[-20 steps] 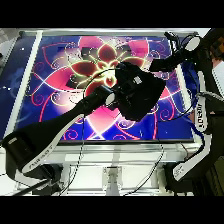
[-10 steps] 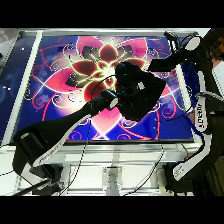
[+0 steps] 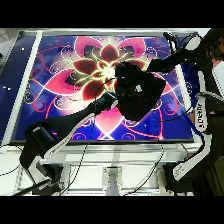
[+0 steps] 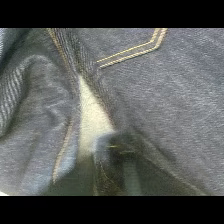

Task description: Fold the clothes and pants, and hang the long-sleeved shirts on hangers.

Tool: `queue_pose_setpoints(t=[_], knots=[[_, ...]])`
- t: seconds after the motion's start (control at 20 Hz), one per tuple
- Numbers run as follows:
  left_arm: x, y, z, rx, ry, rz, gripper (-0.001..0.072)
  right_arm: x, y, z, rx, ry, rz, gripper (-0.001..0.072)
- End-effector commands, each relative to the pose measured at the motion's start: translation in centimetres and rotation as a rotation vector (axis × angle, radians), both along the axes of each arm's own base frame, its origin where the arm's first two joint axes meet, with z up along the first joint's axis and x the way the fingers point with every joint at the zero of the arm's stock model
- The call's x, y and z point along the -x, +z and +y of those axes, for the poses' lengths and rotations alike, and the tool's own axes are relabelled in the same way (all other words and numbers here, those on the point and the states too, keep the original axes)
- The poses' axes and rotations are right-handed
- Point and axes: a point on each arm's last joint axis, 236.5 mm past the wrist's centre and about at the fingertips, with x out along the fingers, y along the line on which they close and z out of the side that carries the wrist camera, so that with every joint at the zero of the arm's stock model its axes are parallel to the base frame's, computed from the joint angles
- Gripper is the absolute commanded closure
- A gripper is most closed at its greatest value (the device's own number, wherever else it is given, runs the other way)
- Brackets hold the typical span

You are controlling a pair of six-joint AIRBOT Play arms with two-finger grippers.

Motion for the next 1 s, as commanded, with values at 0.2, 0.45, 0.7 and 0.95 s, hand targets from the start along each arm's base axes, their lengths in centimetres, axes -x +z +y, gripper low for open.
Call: queue_pose_setpoints(t=[0.2, 0.45, 0.7, 0.95], knots=[[-1.8, 4.7, 2.0, -0.006, 0.04, -0.09, 0.0702, 0.0, 0.3, 0.6, -0.029, 0.004, -0.001, 0.0058], [-5.3, 8.8, 15.0, -0.262, 0.404, -0.139, 0.0702, 0.1, 0.4, 1.0, -0.05, -0.019, 0.014, 0.0482], [-9.3, 12.2, 22.6, -0.2, 0.586, -0.176, 0.0702, 1.0, 2.1, 4.0, -0.203, -0.002, 0.053, 0.0677], [-13.5, 15.5, 26.6, -0.05, 0.681, -0.268, 0.0701, 1.3, 4.4, 6.6, -0.354, 0.012, 0.061, 0.0677]])
